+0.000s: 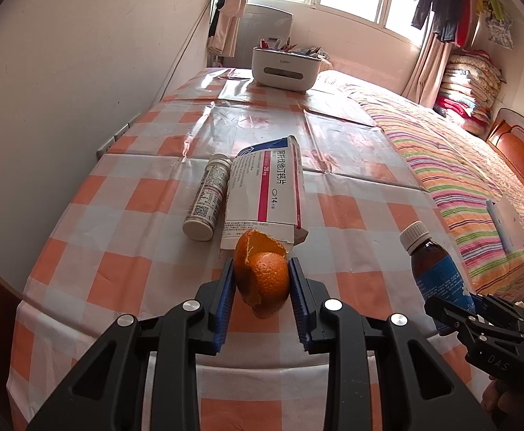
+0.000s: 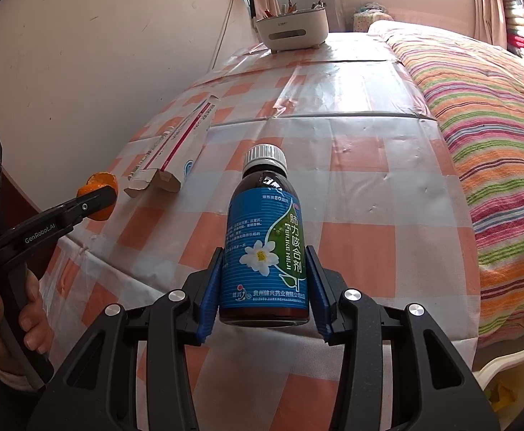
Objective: Collect trash
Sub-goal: 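Lift and carry the orange and blue bottle toward the beige bin with both tools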
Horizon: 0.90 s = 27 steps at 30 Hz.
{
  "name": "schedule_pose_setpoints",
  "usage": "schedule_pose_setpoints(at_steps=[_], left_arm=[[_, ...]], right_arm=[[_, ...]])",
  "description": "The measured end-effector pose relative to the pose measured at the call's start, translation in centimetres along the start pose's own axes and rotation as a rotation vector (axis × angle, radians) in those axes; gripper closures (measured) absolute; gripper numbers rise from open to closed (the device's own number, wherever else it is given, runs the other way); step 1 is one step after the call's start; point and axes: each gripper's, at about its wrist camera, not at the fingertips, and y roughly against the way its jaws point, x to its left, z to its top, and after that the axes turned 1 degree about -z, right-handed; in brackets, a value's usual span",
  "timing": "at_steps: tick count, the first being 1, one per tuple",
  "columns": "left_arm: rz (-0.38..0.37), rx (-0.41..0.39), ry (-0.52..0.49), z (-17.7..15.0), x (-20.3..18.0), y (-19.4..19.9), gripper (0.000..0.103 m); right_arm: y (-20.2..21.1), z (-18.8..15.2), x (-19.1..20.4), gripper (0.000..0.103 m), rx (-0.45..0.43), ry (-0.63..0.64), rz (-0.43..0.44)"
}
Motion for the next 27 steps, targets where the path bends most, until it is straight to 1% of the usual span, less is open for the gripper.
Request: schedule_pose_setpoints(at_steps=[8,19,27], left_arm=[[-0.059,-0.009,-0.042,-0.6,-3.3,0.9,0.074],[-0.146,0.008,-0.105,-2.1,-7.2,1.7,0.074],[-0.177,0.024,-0.171,-3.5,-10.1,1.7,0.074]], right_arm=[[1.7,-0.6,-0.7,0.061,-0.028,0.020,-0.027],[4.2,-1.6,-1.7,0.061,-0.063,0.030,-0.060],[6.3,-2.9,-3.2,0.061,-0.082,0.013,-0.072]])
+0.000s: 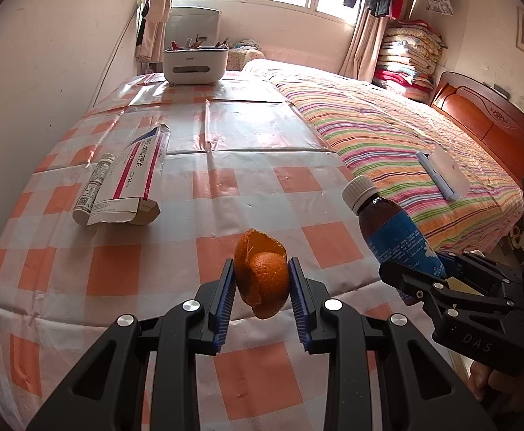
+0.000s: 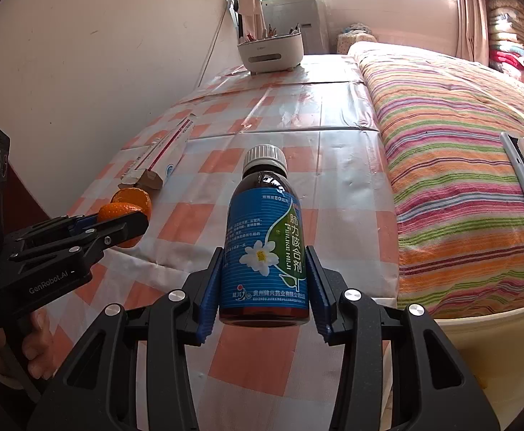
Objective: Collect trash
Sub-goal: 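Lift and carry the orange and blue bottle toward the beige bin with both tools, then open the right tool over the bin while the left tool lowers and releases the orange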
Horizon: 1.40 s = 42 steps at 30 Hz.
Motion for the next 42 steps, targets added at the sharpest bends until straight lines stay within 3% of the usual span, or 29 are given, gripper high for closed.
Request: schedule_pose_setpoints(at_steps=[32,42], left_arm=[[-0.127,0.026,-0.156,-1.6,-10.5,-0.9,0.074],[-0.136,0.040,-0.195,-2.3,-12.9,-1.1,0.074]], right_arm=[[7.5,-4.6,-6.6,0.061,-0.099,-0.111,-0.074],[9.9,-5.6,-8.6,0.061,-0.142,-0.159,-0.094]])
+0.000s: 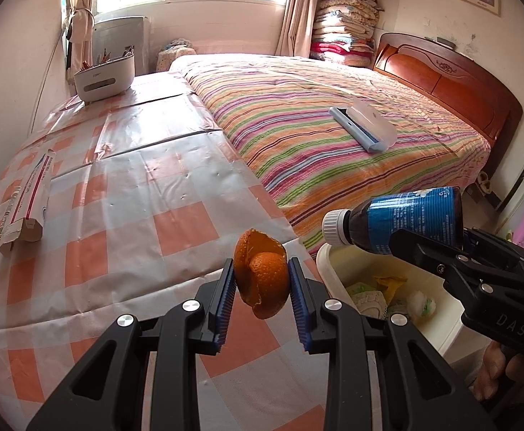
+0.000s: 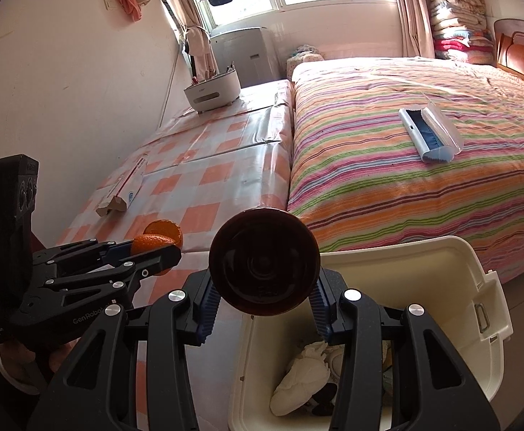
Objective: Collect trash
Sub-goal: 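Open the right tool over the bin while the left tool lowers and releases the orange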
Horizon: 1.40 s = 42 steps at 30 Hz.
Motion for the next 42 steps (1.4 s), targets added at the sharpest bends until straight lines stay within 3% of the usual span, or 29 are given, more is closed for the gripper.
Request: schedule_pose_setpoints(at_steps=[20,30,33,42], left_arm=[[-0.075,0.042,-0.076,-0.9,-6.0,-1.4,0.074],[-0.119,0.076,-0.084,-1.3,-7.9,-2.7,0.074],[-0.128,0.087,-0.087,-1.4,-8.4,-3.1,0.074],[-0.137,0.101,-0.107,-1.8,-9.2,-3.5,0.073]], right_arm=[[3.5,-1.5,-4.5,0.061,-0.065,-0.069,-0.099],[4.5,-1.9,-5.9,0.058,-0.094,-0.119,-0.107],[5.0,-1.9,-6.1,0.050,-0.117,-0.129,-0.110],[5.5,-1.9,-6.6,0.041,-0.136,-0.148,-0.127]])
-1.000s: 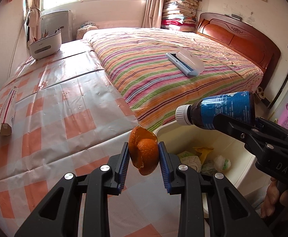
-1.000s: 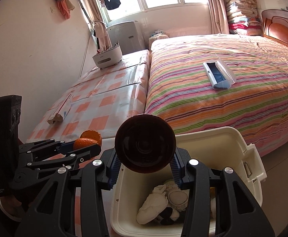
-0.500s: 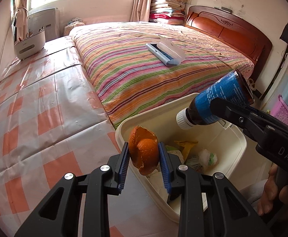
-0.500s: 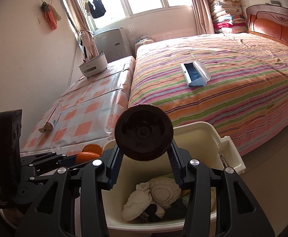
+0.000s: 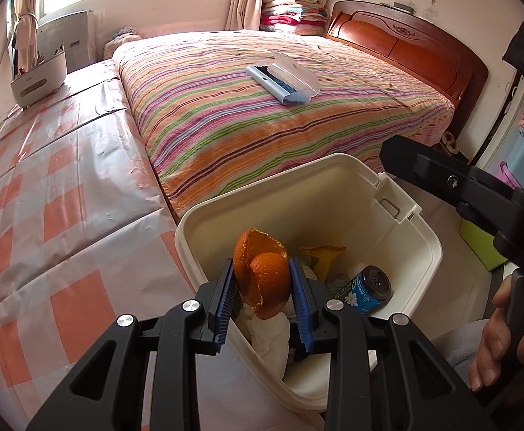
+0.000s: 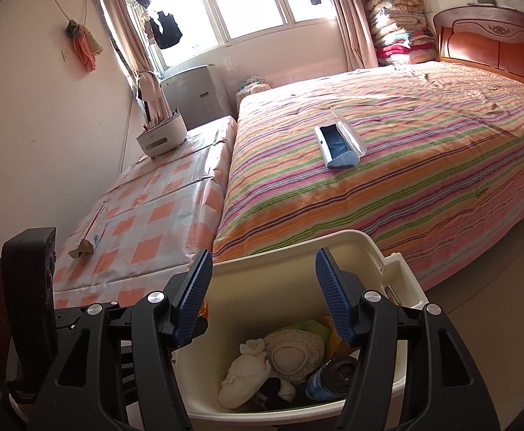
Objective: Collect trash
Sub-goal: 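Open the right tool over the bin while the left tool lowers and releases the orange, then move both empty tools back to the pill bottle and medicine box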
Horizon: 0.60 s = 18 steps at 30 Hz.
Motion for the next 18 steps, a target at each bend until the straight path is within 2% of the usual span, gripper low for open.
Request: schedule_pose_setpoints(at_steps=[10,12,14,18], left_arm=[[0.004,0.015,-0.004,-0.06,-0.09,-0.50,0.072],[0.011,0.020,-0.010,-0.13,-0.21,-0.56,0.065],[0.009,0.011,-0.020,-0.14,-0.41,-0.42,0.048],[0.033,-0.014,-0.047,-0.05,-0.86,0.20,0.032]], right_arm=[[-0.10,0.13,-0.17,0.038,-0.007,-0.010,-0.007],[-0.09,0.10,-0.19,0.037,-0.007,-0.012,-0.007],[-0.13,0.13,-0.24,0.037,-0.005,-0.013,-0.007],[-0.24,0.12,-0.28,0.036,-0.003,-0.016,-0.010]])
